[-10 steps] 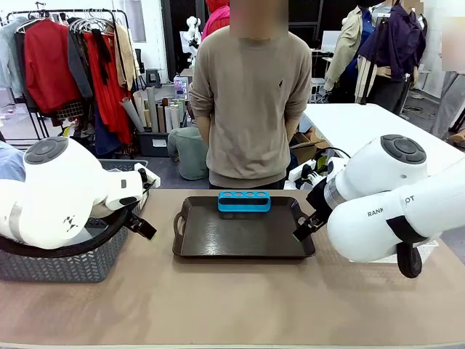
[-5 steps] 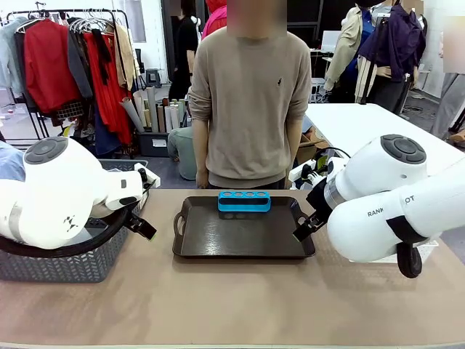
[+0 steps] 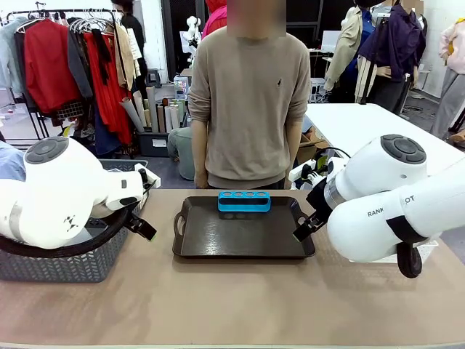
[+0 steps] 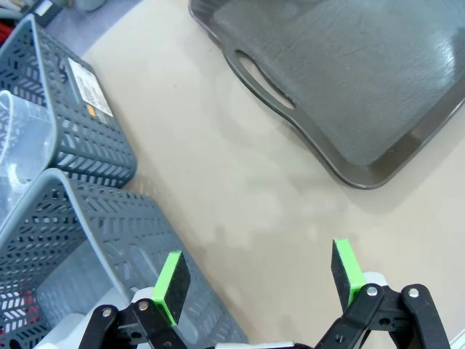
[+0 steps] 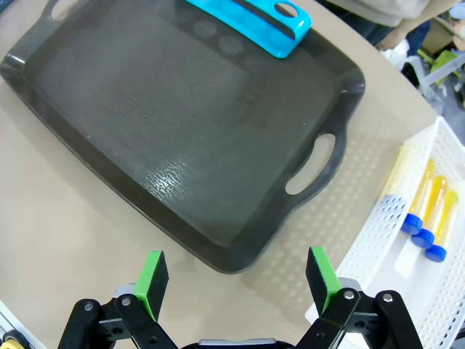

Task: Prepare the laboratory tools.
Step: Pick up one Large Measuring Cup and place it on the Handle tray.

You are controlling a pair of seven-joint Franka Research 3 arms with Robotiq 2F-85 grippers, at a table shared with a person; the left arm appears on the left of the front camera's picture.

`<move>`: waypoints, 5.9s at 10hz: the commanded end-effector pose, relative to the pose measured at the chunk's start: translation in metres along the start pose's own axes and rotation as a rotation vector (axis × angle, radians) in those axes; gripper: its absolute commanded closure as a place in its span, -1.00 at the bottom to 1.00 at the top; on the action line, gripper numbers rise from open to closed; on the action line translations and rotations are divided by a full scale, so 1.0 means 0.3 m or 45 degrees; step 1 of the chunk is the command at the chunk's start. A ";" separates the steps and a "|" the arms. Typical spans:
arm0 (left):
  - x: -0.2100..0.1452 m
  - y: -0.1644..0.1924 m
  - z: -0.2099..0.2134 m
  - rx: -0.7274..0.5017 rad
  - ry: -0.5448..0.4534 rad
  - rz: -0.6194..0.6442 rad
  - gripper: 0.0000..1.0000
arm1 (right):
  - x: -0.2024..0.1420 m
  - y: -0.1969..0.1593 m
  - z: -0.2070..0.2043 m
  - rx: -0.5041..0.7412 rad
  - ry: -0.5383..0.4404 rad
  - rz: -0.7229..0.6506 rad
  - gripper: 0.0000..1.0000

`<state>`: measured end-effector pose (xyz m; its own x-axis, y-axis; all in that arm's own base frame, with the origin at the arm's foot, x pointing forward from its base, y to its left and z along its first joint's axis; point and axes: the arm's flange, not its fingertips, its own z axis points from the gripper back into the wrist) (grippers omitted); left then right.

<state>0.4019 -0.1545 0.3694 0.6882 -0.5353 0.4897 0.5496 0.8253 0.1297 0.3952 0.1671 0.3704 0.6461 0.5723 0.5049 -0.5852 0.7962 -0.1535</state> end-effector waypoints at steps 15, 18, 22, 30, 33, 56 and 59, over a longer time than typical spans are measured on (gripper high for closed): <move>0.348 -0.039 0.340 -0.366 -0.030 -0.291 -1.00 | 0.232 -0.109 0.380 0.419 -0.090 0.090 -1.00; 0.358 -0.044 0.338 -0.365 -0.032 -0.269 -1.00 | 0.244 -0.090 0.375 0.374 -0.040 0.055 -1.00; 0.358 -0.050 0.333 -0.342 -0.034 -0.288 -1.00 | 0.246 -0.105 0.432 0.383 -0.103 0.111 -1.00; 0.485 0.062 0.684 -0.485 -0.223 -0.405 -1.00 | 0.267 -0.270 0.816 0.559 -0.286 0.273 -1.00; 0.498 0.158 0.752 -0.450 -0.232 -0.434 -1.00 | 0.295 -0.364 0.848 0.544 -0.219 0.314 -1.00; 0.379 0.434 0.782 -0.436 -0.408 -0.468 -1.00 | 0.212 -0.613 0.856 0.537 -0.452 0.441 -1.00; 0.379 0.434 0.782 -0.436 -0.408 -0.468 -1.00 | 0.212 -0.613 0.856 0.537 -0.452 0.441 -1.00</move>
<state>0.4409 -0.0673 0.6436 0.2777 -0.6546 0.7032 0.8829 0.4624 0.0818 0.4178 0.0064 0.6488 0.2319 0.6341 0.7377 -0.9158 0.3980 -0.0542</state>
